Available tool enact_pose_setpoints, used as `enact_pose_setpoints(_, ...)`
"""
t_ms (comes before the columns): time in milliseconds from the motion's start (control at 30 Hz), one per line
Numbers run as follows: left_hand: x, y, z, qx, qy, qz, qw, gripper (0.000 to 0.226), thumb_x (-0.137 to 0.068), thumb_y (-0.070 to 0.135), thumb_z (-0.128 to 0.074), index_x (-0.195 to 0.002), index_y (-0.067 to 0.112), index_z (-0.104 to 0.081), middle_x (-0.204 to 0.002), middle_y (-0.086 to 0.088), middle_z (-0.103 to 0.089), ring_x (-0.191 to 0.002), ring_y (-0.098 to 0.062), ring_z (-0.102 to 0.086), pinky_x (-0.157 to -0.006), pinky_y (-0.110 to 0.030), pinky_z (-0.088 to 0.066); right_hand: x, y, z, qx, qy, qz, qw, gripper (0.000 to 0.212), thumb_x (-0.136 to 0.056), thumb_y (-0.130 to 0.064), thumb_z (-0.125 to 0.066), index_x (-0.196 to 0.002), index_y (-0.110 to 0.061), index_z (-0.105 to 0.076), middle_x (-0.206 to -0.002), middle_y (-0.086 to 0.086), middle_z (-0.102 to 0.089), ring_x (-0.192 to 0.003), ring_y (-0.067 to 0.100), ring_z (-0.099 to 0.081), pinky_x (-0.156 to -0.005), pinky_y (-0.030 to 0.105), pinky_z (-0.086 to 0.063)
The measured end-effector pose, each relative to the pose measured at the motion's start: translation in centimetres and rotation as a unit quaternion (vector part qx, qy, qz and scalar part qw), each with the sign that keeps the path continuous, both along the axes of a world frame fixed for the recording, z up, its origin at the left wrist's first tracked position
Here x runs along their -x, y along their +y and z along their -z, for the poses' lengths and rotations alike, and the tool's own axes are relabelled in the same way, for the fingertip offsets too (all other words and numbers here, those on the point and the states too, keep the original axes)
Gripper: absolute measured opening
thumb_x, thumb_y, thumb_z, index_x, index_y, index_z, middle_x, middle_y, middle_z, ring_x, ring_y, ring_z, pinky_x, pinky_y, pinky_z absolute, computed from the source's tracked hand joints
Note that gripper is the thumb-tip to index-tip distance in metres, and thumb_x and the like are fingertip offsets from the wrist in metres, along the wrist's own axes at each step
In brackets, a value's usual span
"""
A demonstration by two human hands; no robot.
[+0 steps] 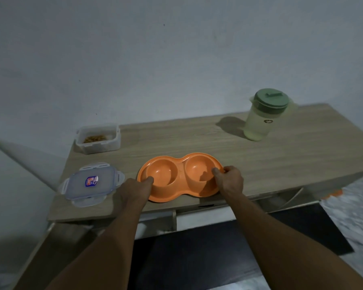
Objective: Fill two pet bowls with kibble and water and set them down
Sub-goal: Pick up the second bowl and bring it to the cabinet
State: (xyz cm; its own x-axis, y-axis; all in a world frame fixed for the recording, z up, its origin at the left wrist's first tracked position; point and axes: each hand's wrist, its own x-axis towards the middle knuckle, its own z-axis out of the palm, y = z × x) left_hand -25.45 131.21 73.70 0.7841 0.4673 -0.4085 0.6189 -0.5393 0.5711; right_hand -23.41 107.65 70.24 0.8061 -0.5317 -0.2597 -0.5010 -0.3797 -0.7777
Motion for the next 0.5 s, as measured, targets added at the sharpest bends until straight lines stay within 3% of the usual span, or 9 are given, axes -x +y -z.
enact_pose_setpoints(500, 0.2, -1.0, 1.2, 0.002, -0.018, -0.015, 1.000, 0.046, -0.089, 0.042, -0.058, -0.102, -0.001, -0.067, -0.089, -0.014, -0.063, -0.077, -0.027, -0.055, -0.065, -0.032, -0.036, -0.7, -1.5, 0.9, 0.039, 0.043, -0.058, 0.997, 0.046, -0.091, -0.041, -0.065, -0.110, 0.002, -0.065, -0.106, 0.019, -0.069, -0.098, 0.034, -0.066, -0.080, 0.039, -0.050)
